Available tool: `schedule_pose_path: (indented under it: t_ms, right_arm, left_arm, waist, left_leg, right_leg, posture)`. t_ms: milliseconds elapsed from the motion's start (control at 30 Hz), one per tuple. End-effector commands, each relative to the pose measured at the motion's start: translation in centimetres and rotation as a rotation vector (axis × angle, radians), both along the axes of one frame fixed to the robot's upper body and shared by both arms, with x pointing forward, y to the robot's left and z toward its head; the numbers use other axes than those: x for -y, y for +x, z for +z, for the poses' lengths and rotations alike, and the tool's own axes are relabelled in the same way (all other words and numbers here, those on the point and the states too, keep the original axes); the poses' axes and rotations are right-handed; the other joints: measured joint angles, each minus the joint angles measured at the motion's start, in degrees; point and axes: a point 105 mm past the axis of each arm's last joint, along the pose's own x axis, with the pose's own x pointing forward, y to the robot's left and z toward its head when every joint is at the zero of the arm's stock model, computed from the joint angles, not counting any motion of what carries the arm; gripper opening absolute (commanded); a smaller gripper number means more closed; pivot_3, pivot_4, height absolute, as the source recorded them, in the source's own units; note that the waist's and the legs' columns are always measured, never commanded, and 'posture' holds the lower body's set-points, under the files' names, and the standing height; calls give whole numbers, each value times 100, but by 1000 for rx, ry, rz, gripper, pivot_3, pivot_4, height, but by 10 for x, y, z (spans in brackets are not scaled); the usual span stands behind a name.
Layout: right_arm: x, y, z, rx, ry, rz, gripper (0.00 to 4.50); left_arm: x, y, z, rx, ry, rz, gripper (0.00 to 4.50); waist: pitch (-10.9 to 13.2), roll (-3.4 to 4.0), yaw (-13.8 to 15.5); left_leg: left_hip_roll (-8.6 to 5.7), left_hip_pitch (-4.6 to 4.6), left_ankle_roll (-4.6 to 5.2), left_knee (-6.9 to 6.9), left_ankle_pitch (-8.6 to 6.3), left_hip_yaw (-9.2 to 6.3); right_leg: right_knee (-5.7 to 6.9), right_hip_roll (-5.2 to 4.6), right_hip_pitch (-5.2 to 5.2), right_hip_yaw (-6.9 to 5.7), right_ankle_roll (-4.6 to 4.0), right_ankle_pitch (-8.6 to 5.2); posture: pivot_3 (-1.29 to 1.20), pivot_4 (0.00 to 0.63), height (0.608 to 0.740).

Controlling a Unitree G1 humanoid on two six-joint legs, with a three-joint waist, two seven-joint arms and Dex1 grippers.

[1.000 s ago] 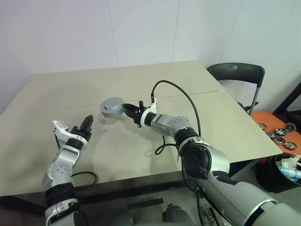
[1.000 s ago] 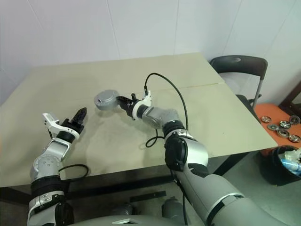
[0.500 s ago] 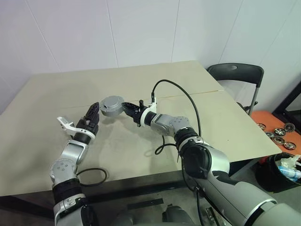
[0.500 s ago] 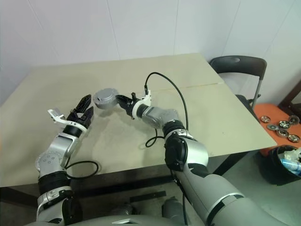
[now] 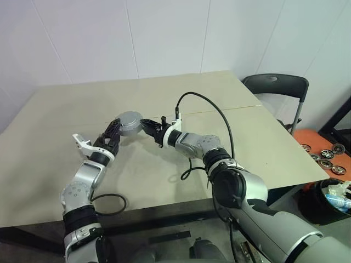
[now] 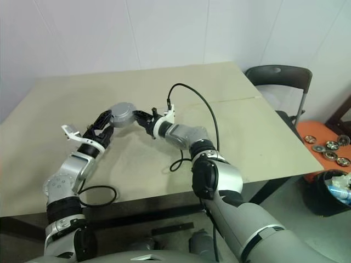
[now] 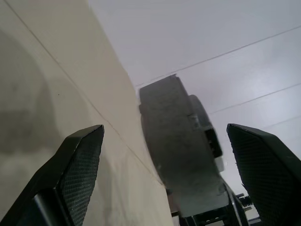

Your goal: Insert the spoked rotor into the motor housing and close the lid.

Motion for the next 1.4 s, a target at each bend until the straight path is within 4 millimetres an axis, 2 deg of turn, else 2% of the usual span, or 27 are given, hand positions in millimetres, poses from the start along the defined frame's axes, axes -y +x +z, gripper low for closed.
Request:
schedule_pose_path:
  t_ms: [33, 133, 167, 233, 367, 400, 933, 967, 1133, 1400]
  right_arm:
    - [-25, -5, 36, 91, 94, 47, 1192]
    - [-26, -6, 34, 88, 87, 50, 1192]
    - [-26, -6, 34, 87, 85, 50, 1192]
    - [-26, -6, 33, 85, 80, 48, 1192]
    - [-24, -5, 31, 84, 73, 44, 1192]
    - [-24, -5, 31, 84, 71, 43, 1192]
    - [-25, -2, 26, 144, -8, 24, 1192]
    - [-24, -2, 27, 147, -6, 23, 1927]
    - [-24, -2, 31, 162, 13, 25, 3498]
    - [-25, -3, 37, 182, 43, 38, 3498]
  left_arm:
    - [11, 10, 19, 72, -11, -46, 4451]
    - [17, 18, 23, 86, -14, -61, 4451]
    - [16, 22, 23, 83, -15, -57, 4284]
    - [15, 28, 19, 66, -11, -49, 3856]
    - [13, 31, 18, 62, -13, -47, 2626]
    - [13, 31, 18, 68, -19, -48, 2456]
    - [3, 26, 13, 75, -139, -17, 2393]
    - [2, 26, 13, 74, -143, -7, 2392]
    - [0, 27, 10, 66, -146, 15, 2392]
    - [-10, 30, 7, 57, -137, 91, 2392]
  waist:
    - [0, 0, 34]
    - [0, 0, 68]
    - [0, 0, 75]
    - [0, -1, 83]
    - [1, -2, 72]
    - [1, -2, 71]
    - [1, -3, 71]
    - [1, -3, 73]
    - [1, -3, 68]
    - [1, -5, 80]
  left_leg:
    - [0, 0, 0, 0, 0, 0]
    - [0, 0, 0, 0, 0, 1]
    - [0, -1, 0, 0, 0, 1]
    - [0, -1, 0, 0, 0, 1]
    - [0, -3, 0, 0, 0, 2]
    - [0, -5, 0, 0, 0, 2]
    - [0, -4, 0, 3, 0, 1]
    - [0, -4, 0, 3, 0, 1]
    - [0, -4, 0, 4, 0, 1]
    - [0, -4, 0, 5, 0, 1]
  right_leg:
    - [0, 0, 0, 0, 0, 0]
    - [0, 1, -1, 0, 0, 0]
    - [0, 1, -1, 0, 0, 0]
    - [0, 1, -1, 0, 0, 0]
    - [0, 1, -4, 1, 0, 0]
    - [0, 1, -6, 1, 0, 0]
    - [2, 0, -5, 2, 0, 1]
    - [2, 0, -5, 2, 0, 1]
    - [2, 0, -6, 2, 0, 1]
    - [2, 0, -5, 2, 0, 1]
  posture:
    - [0, 0, 740]
    - [0, 0, 740]
    - [0, 0, 740]
    - [0, 0, 740]
    - [0, 0, 740]
    - [0, 0, 740]
    - [0, 0, 740]
    - [0, 0, 740]
    - [0, 0, 740]
    - [0, 0, 740]
